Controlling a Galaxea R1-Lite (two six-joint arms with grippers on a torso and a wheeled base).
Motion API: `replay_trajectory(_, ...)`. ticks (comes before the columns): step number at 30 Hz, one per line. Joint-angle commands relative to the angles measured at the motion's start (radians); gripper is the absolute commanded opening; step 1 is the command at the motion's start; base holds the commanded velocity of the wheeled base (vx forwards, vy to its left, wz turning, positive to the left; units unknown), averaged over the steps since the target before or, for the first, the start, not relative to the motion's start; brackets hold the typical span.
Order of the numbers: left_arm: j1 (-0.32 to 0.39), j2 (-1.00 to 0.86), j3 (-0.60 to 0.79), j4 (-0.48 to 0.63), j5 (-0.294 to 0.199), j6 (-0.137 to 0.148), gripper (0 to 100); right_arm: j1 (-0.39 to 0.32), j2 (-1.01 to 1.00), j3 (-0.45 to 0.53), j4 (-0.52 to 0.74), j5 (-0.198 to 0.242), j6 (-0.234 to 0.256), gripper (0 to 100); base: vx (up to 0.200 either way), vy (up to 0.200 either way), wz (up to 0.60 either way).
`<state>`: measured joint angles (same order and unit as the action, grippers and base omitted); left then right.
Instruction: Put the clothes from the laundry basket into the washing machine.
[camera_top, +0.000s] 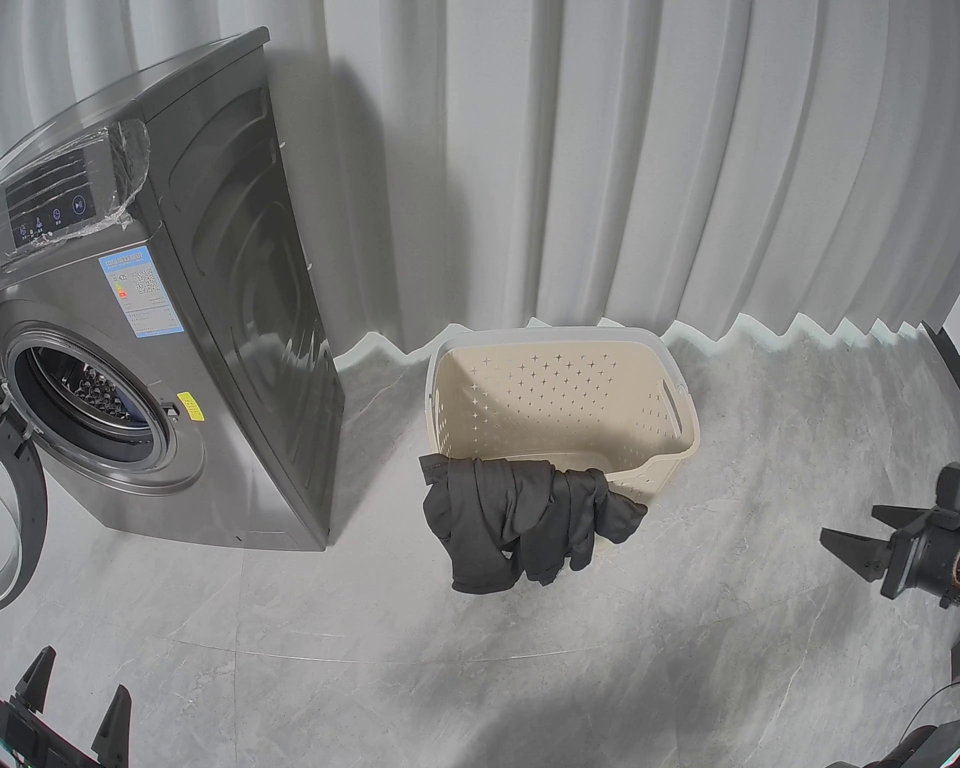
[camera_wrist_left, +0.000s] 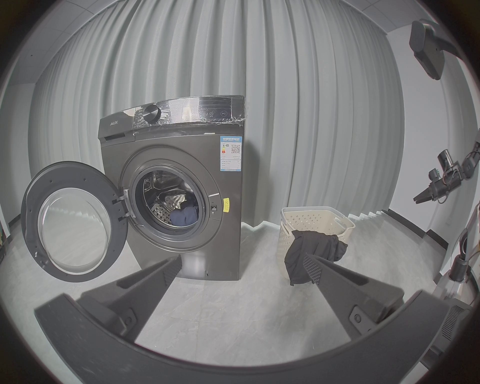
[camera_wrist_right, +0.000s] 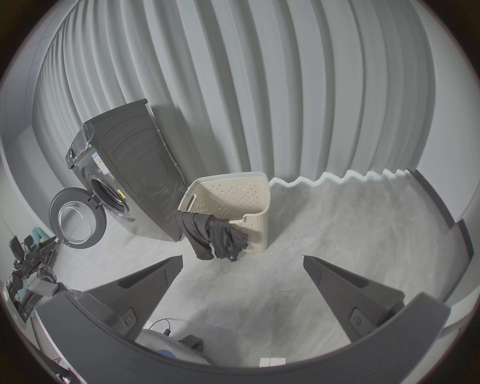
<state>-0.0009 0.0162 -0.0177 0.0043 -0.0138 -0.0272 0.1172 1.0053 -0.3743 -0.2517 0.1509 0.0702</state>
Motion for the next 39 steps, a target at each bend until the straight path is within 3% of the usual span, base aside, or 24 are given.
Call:
replay_trajectory(1, -0.001, -0.013, 0.016, 0.0, 0.0, 0.0, 100, 0.076, 0.222, -0.025, -0.074, 0.013, 0.014, 100, 0.2, 0.0, 0.0)
replay_trajectory(9, -0.001, -0.013, 0.016, 0.0, 0.0, -0.003, 100, 0.154, 0.424, -0.052, -0.178, 0.003, 0.063, 100, 0.2, 0.0, 0.0)
replay_trajectory(14, -0.001, -0.013, 0.016, 0.0, 0.0, -0.005, 100, 0.174, 0.538, -0.075, -0.225, -0.008, 0.066, 100, 0.12, 0.0, 0.0)
replay_trajectory(20, -0.001, -0.015, 0.016, 0.0, 0.0, -0.007, 100, 0.243, 0.651, -0.098, -0.297, -0.054, 0.103, 100, 0.0, 0.0, 0.0)
replay_trajectory(25, -0.001, -0.013, 0.016, 0.0, 0.0, -0.008, 100, 0.289, 0.746, -0.144, -0.314, -0.125, 0.14, 100, 0.0, 0.0, 0.0)
replay_trajectory(33, -0.001, -0.015, 0.016, 0.002, 0.0, -0.008, 100, 0.317, 0.846, -0.203, -0.319, -0.154, 0.146, 100, 0.0, 0.0, 0.0)
replay_trajectory(39, -0.001, -0.013, 0.016, 0.002, 0.0, -0.008, 100, 0.363, 0.931, -0.229, -0.377, -0.185, 0.195, 100, 0.0, 0.0, 0.0)
